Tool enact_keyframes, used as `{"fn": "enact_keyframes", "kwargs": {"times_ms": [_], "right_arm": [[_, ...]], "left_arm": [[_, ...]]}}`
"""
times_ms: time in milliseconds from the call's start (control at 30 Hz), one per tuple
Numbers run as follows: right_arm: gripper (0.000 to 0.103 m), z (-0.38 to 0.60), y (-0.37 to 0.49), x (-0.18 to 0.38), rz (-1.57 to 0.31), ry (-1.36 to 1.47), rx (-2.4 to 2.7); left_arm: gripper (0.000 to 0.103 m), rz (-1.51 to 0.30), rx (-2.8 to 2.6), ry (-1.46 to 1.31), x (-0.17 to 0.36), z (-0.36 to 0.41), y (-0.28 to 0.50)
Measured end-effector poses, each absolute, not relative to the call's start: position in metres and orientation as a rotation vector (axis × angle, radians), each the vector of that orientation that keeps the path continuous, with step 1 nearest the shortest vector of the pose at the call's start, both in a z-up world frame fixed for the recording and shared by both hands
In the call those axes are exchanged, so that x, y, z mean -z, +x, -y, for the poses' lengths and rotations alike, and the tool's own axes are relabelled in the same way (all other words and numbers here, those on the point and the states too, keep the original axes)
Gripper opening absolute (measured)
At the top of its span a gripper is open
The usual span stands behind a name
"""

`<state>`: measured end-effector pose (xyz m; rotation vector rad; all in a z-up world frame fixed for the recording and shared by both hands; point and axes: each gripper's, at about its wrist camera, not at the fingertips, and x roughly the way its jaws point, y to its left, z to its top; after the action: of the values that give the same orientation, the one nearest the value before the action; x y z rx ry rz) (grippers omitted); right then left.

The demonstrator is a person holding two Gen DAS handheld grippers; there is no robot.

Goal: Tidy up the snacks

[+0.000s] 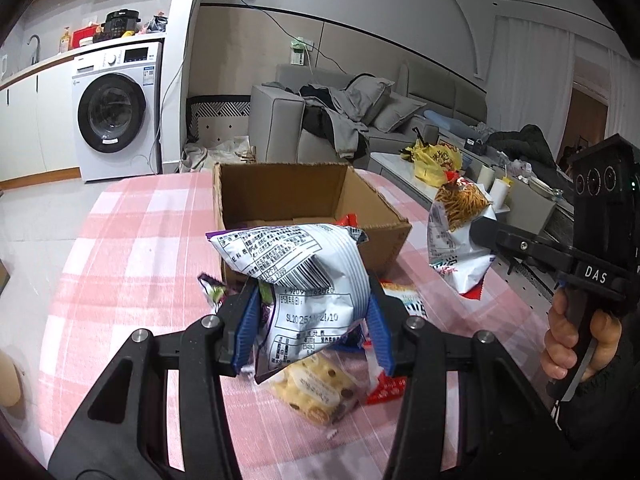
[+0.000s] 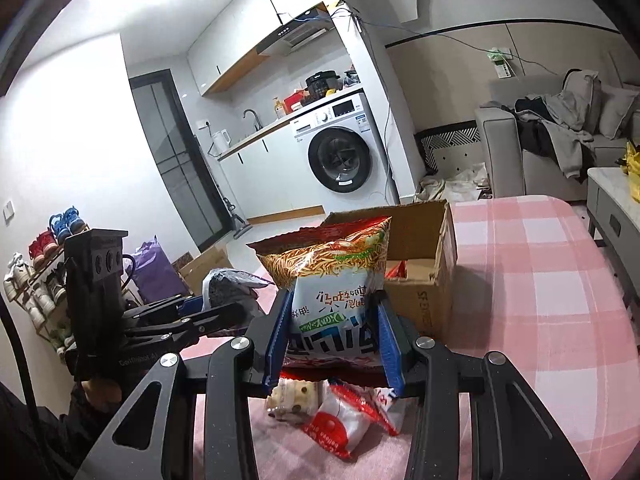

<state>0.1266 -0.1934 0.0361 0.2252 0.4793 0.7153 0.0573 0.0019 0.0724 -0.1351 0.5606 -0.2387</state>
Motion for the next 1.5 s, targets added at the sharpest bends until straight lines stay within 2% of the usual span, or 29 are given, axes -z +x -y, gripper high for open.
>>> {"fn": "enact_keyframes", "kwargs": {"times_ms": [700, 1500], "right_arm": [[0.041, 0.179, 0.19, -0.046, -0.489, 0.268, -0.669], [0.041, 0.151, 0.256, -0.03, -0.542, 0.258, -0.664]], "left_arm": [[0.045, -0.515, 0.161, -0.103, -0.101, -0.013, 0.135], [0.045, -0.554, 0.146, -0.143, -0.066, -0.017, 0.257]]}}
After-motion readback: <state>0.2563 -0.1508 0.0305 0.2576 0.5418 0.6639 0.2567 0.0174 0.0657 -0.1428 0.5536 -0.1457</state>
